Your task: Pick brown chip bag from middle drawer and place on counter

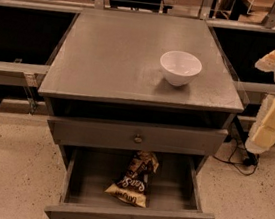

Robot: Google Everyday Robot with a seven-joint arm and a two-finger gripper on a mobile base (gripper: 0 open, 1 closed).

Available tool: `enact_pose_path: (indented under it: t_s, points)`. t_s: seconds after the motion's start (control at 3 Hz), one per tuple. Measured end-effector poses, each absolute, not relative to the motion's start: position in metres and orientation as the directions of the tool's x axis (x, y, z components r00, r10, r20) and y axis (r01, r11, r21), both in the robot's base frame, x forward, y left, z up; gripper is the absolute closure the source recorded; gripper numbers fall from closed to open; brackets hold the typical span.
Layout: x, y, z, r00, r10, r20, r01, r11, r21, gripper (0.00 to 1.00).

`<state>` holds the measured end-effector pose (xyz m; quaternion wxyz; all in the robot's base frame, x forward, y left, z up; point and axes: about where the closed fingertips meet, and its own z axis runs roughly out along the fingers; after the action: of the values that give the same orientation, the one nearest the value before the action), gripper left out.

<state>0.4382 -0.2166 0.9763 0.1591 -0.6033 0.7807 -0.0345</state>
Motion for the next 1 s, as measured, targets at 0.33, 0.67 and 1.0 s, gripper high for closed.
enact_pose_path:
  t_s: [0.33,0.67,1.0]
  points:
    - [0.438,-0.216,0.976,-0.221,-0.953,-0.207,-0.931,0.270,-0.246,0.00]
    - [0.436,-0.191,0.939,-0.228,-0.940,-0.253,-0.946,0.276,-0.172,0.00]
    - [0.428,-0.130,0.890,-0.284,-0.906,-0.314,-0.933,0.336,-0.125,0.00]
